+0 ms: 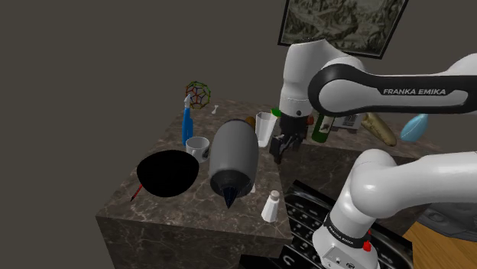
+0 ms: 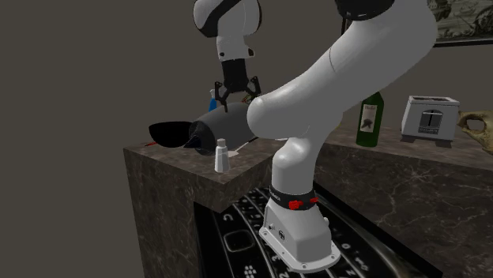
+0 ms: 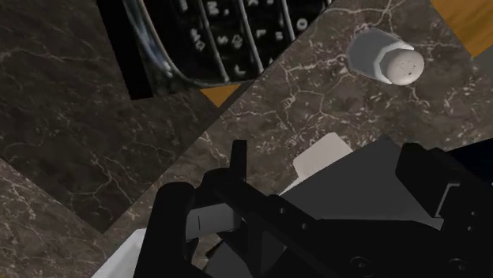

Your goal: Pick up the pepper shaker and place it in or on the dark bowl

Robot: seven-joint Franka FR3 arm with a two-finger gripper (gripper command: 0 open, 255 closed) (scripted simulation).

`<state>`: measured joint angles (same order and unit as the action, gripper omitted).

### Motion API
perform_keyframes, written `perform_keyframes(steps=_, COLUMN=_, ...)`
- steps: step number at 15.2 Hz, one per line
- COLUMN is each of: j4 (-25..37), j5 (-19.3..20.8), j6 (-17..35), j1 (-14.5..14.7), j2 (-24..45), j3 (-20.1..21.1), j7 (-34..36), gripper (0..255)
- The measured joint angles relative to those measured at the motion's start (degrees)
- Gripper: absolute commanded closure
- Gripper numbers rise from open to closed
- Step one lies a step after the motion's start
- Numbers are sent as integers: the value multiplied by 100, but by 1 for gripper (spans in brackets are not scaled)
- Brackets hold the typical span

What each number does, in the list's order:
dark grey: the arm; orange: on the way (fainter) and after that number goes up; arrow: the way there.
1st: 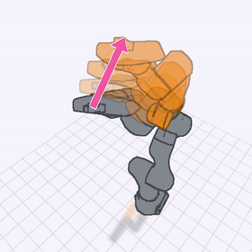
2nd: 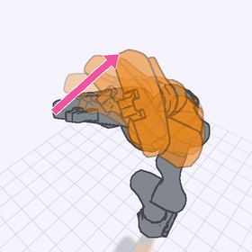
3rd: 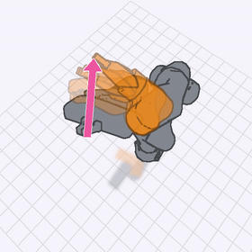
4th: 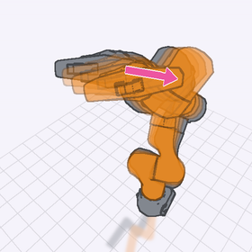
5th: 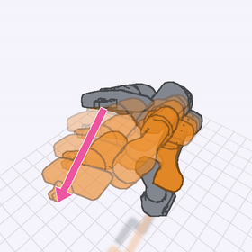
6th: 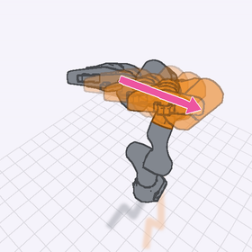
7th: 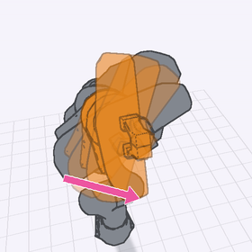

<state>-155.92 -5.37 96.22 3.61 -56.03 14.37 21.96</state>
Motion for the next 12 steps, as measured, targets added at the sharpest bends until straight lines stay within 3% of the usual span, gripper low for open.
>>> perform_keyframes(steps=4, j4=-565, j5=-588, j6=546, j1=267, j2=-122, j3=561, j7=702, gripper=0)
perform_keyframes(steps=8, j4=-834, j5=-1190, j6=1229, j1=490, j2=171, j3=1216, j7=1413, gripper=0)
perform_keyframes(steps=12, j4=-1122, j5=-1419, j6=1642, j1=597, j2=274, j3=1438, j7=1574, gripper=0)
